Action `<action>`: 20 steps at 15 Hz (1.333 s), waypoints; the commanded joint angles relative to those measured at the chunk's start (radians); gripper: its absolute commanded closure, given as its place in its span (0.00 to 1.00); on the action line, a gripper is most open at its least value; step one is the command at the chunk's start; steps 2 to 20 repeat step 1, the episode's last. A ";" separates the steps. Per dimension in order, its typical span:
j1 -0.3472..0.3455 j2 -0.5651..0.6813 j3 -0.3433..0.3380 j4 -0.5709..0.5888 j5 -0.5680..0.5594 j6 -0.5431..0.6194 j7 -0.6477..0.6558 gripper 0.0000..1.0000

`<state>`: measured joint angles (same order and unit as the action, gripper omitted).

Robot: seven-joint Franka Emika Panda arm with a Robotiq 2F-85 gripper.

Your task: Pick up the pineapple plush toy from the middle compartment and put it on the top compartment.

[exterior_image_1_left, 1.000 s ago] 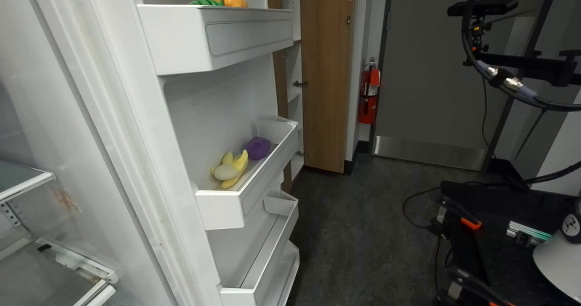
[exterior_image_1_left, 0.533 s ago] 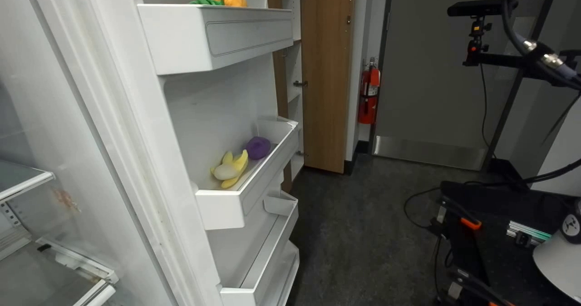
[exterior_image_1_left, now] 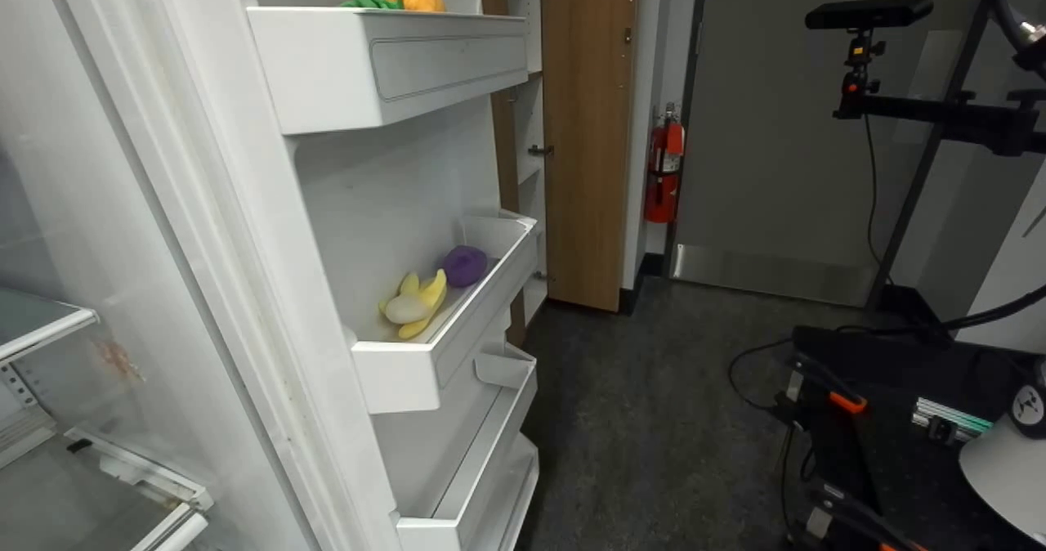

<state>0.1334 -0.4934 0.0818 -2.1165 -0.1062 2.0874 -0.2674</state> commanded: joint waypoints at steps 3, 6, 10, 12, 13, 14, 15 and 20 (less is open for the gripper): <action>0.005 -0.003 -0.004 -0.002 -0.003 -0.011 0.003 0.00; 0.005 -0.003 -0.004 -0.002 -0.003 -0.011 0.003 0.00; 0.005 -0.003 -0.004 -0.002 -0.003 -0.011 0.003 0.00; 0.005 -0.003 -0.004 -0.002 -0.003 -0.011 0.003 0.00; 0.005 -0.003 -0.004 -0.002 -0.003 -0.011 0.003 0.00; 0.005 -0.003 -0.004 -0.002 -0.003 -0.011 0.003 0.00; 0.005 -0.003 -0.004 -0.002 -0.003 -0.011 0.003 0.00; 0.005 -0.003 -0.004 -0.002 -0.003 -0.011 0.003 0.00</action>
